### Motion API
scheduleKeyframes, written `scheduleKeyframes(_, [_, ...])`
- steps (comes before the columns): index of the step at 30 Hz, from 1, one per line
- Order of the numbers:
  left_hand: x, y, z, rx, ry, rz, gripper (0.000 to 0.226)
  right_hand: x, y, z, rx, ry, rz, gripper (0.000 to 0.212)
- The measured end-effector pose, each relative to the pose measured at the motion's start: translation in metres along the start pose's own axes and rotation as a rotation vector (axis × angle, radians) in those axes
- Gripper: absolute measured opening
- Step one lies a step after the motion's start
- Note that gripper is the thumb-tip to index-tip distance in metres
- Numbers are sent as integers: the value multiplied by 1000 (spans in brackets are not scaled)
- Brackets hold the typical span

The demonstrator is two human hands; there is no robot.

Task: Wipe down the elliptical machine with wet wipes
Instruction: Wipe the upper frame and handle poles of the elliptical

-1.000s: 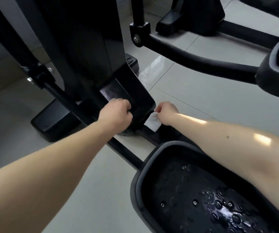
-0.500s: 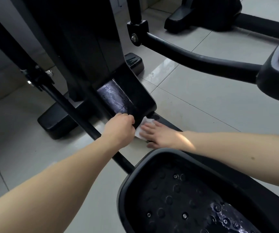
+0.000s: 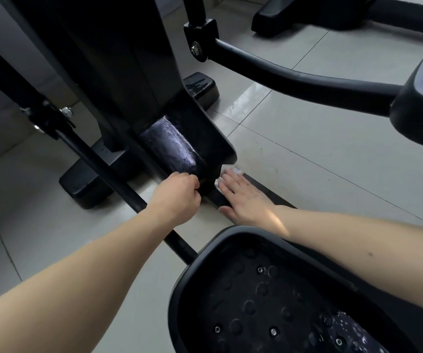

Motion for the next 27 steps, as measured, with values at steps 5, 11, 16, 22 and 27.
scheduleKeyframes(5, [-2,3,1,37,-30,6,33,-13,4,1,-77,-109,-186,75])
scheduleKeyframes(11, [-2,6,0,80,-70,22,34,-8,6,-15,-33,97,-46,80])
scheduleKeyframes(16, [9,16,-3,63,-69,51,33,-20,20,-12,-65,75,83,100])
scheduleKeyframes(22, [23,34,2,5,-66,64,34,-121,67,-6,-25,60,129,96])
scheduleKeyframes(27, [20,32,7,-2,-91,60,33,-123,58,-7,-41,-6,46,97])
Point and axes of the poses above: each hand's wrist, its own x-axis towards the middle knuckle, its own z-axis out of the palm, y = z × x, the point moved 2 cm from there along x, towards the middle knuckle, and after that the axes turned 12 degrees about x, right-handed, at the moved point
